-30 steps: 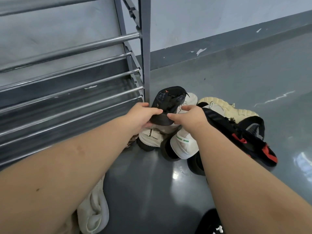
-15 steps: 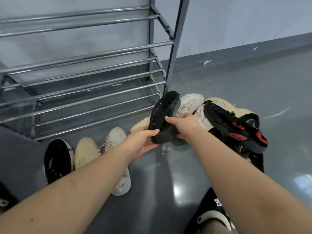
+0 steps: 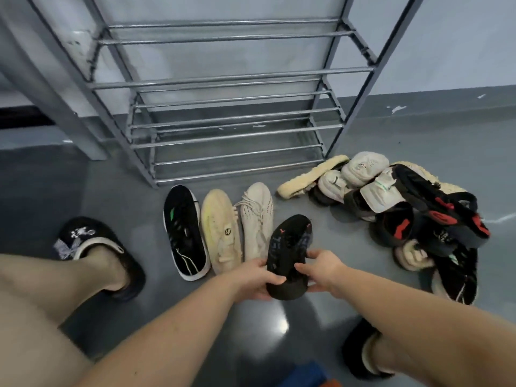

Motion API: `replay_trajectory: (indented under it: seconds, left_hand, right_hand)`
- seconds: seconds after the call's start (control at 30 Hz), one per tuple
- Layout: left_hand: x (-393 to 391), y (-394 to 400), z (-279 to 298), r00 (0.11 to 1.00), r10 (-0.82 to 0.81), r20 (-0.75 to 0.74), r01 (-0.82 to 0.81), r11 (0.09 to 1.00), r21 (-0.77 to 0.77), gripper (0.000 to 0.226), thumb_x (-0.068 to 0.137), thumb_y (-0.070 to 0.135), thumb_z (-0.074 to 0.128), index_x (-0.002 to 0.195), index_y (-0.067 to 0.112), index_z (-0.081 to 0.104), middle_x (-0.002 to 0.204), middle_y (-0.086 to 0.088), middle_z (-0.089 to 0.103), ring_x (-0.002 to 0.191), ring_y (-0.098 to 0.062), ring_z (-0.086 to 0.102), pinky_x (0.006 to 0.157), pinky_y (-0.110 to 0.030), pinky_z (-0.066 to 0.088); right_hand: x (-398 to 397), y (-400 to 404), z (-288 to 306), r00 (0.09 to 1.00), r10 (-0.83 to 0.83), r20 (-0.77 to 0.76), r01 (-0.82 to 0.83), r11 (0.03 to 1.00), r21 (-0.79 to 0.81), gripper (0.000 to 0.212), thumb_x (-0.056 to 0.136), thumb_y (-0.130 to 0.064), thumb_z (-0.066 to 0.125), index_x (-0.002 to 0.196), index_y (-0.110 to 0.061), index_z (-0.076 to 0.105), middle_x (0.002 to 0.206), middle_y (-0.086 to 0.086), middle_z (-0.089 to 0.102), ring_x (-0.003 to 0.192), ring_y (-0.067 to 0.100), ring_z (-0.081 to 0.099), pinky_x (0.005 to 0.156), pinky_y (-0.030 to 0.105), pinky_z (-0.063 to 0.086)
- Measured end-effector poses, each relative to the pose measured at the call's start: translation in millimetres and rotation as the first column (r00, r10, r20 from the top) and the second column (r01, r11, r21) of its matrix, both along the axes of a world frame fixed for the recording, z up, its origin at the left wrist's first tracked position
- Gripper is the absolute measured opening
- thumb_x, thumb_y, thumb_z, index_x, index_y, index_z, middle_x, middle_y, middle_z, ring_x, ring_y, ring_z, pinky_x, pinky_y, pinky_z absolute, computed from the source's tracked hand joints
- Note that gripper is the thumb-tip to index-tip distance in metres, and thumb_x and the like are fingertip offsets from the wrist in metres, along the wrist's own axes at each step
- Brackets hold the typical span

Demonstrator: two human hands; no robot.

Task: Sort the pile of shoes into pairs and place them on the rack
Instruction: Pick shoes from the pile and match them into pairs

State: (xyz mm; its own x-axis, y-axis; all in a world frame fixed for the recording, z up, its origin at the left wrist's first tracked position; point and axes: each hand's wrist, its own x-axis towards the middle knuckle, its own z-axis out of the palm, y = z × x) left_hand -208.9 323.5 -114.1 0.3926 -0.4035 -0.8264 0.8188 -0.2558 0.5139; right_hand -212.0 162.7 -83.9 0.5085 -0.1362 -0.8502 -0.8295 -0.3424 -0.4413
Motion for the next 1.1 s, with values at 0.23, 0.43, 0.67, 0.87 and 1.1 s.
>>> replay_trajectory:
  seconds: [0.23,0.43,0.67,0.87,1.1]
  left_hand:
    - [-12,-24,-11,0.993,0.022,0.114,-0.02,1.0,-0.017,0.055,0.085,0.009,0.066,0.133,0.023,0.044,0.126,-0.002,0.059,0.111,-0.024,0.06,0.088,-0.035,0.053]
    - [-21,-8,-28,0.862,-0.412,0.294,0.321,0.895,0.311,0.083,0.087,0.038,0.062,0.15,0.028,0.008,0.153,-0.001,0.026,0.139,-0.022,0.032,0.109,-0.025,0.028]
    - [-19,5,-24,0.514,-0.817,0.262,0.378,0.49,0.786,0.078,0.095,0.041,0.045,0.152,0.021,-0.003,0.16,-0.007,-0.009,0.148,-0.026,0.005,0.118,-0.037,0.013]
    - [-3,-14,-14,0.285,-0.901,0.326,0.276,0.403,0.872,0.074,0.096,0.04,0.039,0.152,0.019,-0.005,0.16,-0.007,-0.012,0.148,-0.023,-0.006,0.119,-0.035,0.0]
    - [41,-31,11,0.099,-0.947,0.305,0.219,0.32,0.922,0.073,0.097,0.038,0.037,0.151,0.018,-0.007,0.159,-0.008,-0.015,0.148,-0.025,-0.009,0.119,-0.037,-0.002]
  right_hand:
    - [-13,-16,-7,0.995,-0.092,0.044,0.092,0.996,0.004,0.045,0.095,-0.004,0.052,0.139,-0.012,0.045,0.123,0.017,0.061,0.111,0.032,0.061,0.082,0.038,0.054]
    - [-21,-26,-18,0.988,0.131,0.078,-0.118,0.981,-0.153,0.072,0.092,-0.026,0.06,0.151,-0.012,0.021,0.147,0.014,0.04,0.13,0.03,0.046,0.103,0.035,0.043]
    - [-27,-35,-21,0.645,0.751,-0.137,-0.708,0.521,-0.476,0.08,0.092,-0.037,0.056,0.153,-0.02,0.006,0.154,0.009,0.024,0.136,0.031,0.036,0.106,0.041,0.039]
    - [-13,-40,-18,0.602,0.791,-0.107,-0.687,0.445,-0.575,0.083,0.092,-0.04,0.055,0.153,-0.02,0.004,0.158,0.009,0.013,0.143,0.03,0.021,0.111,0.042,0.034]
    - [21,-55,-1,0.545,0.827,-0.136,-0.652,0.316,-0.689,0.083,0.093,-0.042,0.053,0.153,-0.019,0.0,0.161,0.011,-0.002,0.148,0.03,0.003,0.117,0.043,0.019]
